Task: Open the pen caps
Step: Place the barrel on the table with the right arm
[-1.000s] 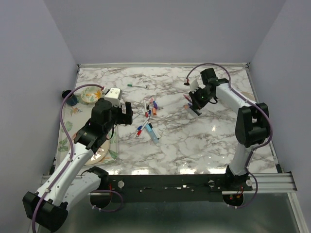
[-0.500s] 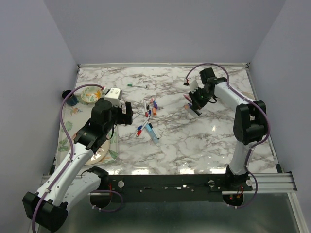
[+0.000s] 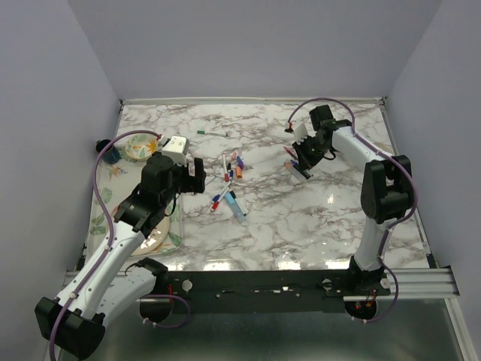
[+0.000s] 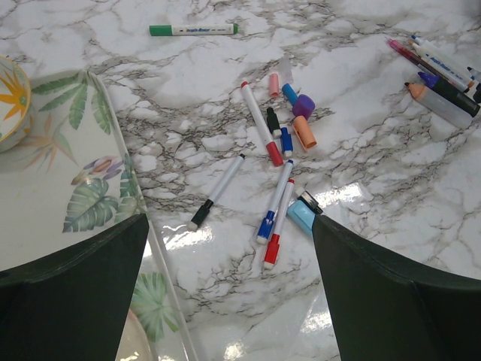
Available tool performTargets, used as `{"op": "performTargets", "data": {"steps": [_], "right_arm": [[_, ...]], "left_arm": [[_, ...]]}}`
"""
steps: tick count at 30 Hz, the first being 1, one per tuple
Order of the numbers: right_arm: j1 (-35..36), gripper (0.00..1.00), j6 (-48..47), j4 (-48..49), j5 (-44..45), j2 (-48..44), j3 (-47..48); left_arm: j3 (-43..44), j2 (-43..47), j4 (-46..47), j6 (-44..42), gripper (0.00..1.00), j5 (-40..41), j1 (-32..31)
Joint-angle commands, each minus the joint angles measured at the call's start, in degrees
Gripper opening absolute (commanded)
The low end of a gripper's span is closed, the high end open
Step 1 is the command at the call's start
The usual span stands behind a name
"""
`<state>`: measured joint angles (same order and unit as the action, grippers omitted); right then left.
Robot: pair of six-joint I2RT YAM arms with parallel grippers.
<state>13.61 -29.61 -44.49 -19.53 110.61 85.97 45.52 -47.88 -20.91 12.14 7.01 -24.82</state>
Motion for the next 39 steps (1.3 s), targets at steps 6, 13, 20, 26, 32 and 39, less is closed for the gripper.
{"op": "performTargets", "data": {"steps": [6,13,20,26,32,39], "right_arm": [[-0.69,0.05,-0.45,-1.21,0.81,1.89,1.48],[-0.69,0.05,-0.45,-1.21,0.99,2.51,2.00],[-0.95,0.05,-0.63,-1.83,1.77,3.30,3.41],[-0.95,0.06,-0.72,-2.53,2.04,5.84,5.69],[-1.04,0.08,-0.63,-3.23,3.18,8.13,7.80],[-1.04,0.12,-0.80,-4.20,3.27,9.98,10.00]], "left_arm": [[-0.43,0.68,-0.01,-0.72,0.99,-1.03,0.21],[-0.52,0.68,0.08,-0.72,0.99,-1.20,0.21],[-0.60,0.51,0.08,-0.72,0.99,-1.29,0.21],[-0.60,0.42,0.08,-0.80,0.99,-1.29,0.21],[-0.69,0.24,0.08,-0.80,0.99,-1.20,0.21],[-0.69,0.15,-0.01,-0.80,0.99,-1.29,0.21]]}}
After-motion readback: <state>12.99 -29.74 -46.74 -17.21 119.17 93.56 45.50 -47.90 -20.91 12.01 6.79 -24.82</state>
